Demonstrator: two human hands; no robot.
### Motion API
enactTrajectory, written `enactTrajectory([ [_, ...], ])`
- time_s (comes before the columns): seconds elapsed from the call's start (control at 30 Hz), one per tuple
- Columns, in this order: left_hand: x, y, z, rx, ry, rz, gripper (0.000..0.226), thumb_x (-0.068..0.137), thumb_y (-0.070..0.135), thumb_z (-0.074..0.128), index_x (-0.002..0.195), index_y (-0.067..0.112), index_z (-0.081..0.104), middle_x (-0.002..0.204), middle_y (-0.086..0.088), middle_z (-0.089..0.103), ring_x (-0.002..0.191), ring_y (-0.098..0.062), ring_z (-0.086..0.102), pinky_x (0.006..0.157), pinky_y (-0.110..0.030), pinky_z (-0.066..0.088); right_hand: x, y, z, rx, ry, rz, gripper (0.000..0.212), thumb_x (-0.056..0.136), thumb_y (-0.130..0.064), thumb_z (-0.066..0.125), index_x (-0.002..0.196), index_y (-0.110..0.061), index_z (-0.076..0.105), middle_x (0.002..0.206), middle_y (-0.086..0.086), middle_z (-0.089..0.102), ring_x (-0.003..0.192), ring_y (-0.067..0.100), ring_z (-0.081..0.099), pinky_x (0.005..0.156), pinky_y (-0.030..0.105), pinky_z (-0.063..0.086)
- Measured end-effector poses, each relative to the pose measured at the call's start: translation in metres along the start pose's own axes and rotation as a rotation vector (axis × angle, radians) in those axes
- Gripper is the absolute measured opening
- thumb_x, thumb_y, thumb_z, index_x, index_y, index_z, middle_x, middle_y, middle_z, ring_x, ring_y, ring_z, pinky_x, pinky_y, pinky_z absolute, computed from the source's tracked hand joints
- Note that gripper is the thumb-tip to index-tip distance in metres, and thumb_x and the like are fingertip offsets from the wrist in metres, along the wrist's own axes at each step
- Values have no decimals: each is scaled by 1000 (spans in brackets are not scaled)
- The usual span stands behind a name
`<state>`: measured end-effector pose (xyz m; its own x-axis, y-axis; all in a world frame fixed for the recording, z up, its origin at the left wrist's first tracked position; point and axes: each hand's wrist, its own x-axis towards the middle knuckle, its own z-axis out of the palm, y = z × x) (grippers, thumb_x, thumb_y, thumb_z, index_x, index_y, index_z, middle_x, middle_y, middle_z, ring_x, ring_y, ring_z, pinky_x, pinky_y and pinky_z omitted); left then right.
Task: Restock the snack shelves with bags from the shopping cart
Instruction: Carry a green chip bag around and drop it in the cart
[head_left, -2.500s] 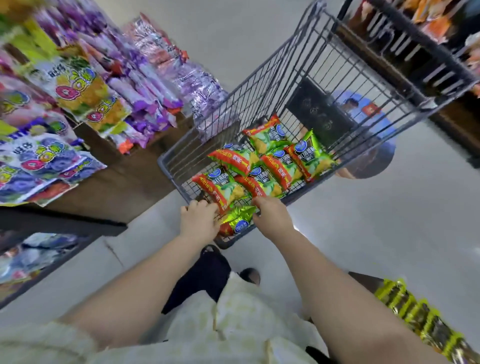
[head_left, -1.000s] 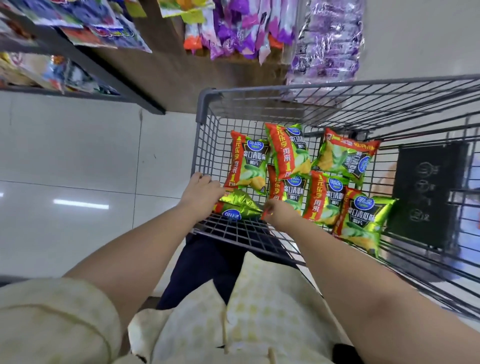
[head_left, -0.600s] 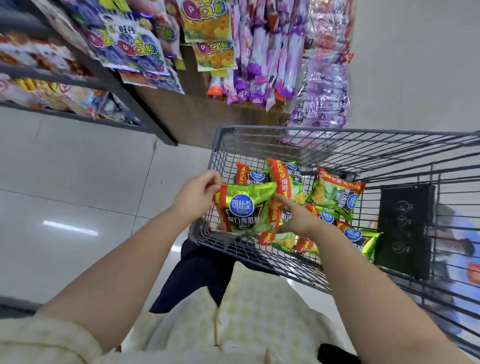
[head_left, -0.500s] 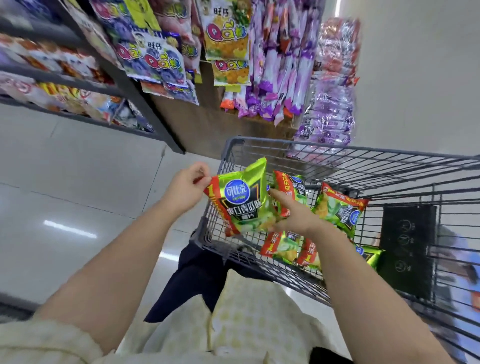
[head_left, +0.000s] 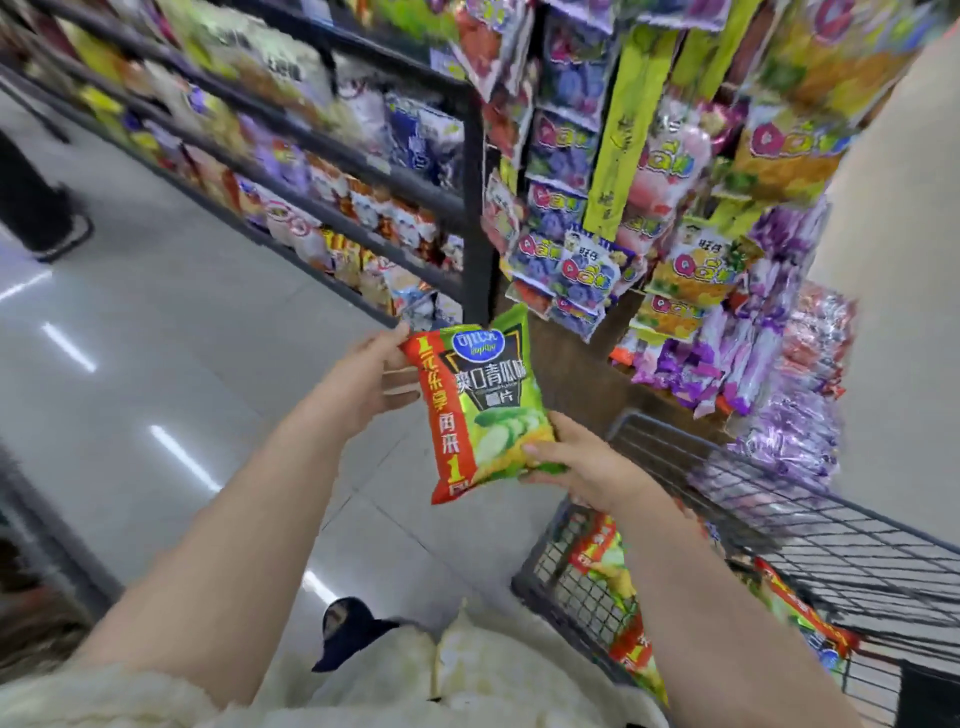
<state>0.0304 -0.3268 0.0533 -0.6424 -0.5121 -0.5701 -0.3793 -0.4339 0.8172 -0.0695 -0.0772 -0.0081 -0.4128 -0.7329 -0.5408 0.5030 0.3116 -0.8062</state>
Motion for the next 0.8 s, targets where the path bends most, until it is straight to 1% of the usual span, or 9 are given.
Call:
enactTrajectory([
  [0.07,-2,7,-46,-58,-39,30,37,87,47,67,110,22,54,108,-11,72,105,-29,68,95,-50,52,28,-15,42,22,8,-30,69,74,-13,72,136,-7,42,125,16,61,107,27,65,84,38,57],
  [0.17,-8,11,-117,-50,-97,53,62,74,43,73,129,23,52,117,-10,70,108,-27,68,95,-52,52,73,-37,110,12,-5,-64,64,74,-16,73,131,-14,46,129,13,61,115,26,63,87,38,55],
  [0.33,-4,13,-225,-57,-67,49,67,64,26,86,124,28,55,102,0,70,88,-18,69,85,-43,53,150,-68,223,-29,-77,-98,61,73,-19,75,129,-20,49,125,7,65,112,22,64,84,36,55],
  [0.47,11,32,-296,-146,119,93,54,60,34,76,111,29,60,93,1,69,78,-15,67,76,-34,53,206,-92,302,-87,-95,-93,65,76,-19,80,131,-16,47,125,9,64,105,22,67,85,38,56],
  [0.53,21,43,-326,-187,206,143,48,63,32,79,108,30,62,95,-3,67,77,-14,66,77,-33,52,230,-104,335,-134,-118,-94,52,83,-19,71,130,-16,50,124,8,65,103,22,66,90,41,55],
  [0.6,29,52,-346,-242,253,182,39,77,23,80,111,29,61,99,-4,68,80,-15,65,79,-33,52,247,-115,357,-129,-127,-99,43,89,-16,64,130,-17,52,125,6,65,106,19,64,92,43,53],
  [0.67,44,62,-370,-300,306,212,29,87,17,71,112,27,61,99,-4,68,80,-15,64,77,-31,51,272,-128,381,-131,-119,-110,43,91,-15,63,132,-16,52,122,4,66,104,17,64,86,39,55],
  [0.73,62,76,-389,-337,345,233,30,88,15,69,116,24,60,99,-5,67,80,-15,64,75,-30,51,296,-143,402,-168,-71,-147,47,89,-18,66,133,-14,51,114,0,69,96,11,66,75,32,54],
  [0.8,83,97,-405,-364,374,250,33,89,15,69,120,21,59,99,-6,66,82,-17,64,75,-29,51,326,-162,418,-193,3,-206,49,87,-18,69,132,-13,51,107,-5,70,90,9,66,73,31,51],
])
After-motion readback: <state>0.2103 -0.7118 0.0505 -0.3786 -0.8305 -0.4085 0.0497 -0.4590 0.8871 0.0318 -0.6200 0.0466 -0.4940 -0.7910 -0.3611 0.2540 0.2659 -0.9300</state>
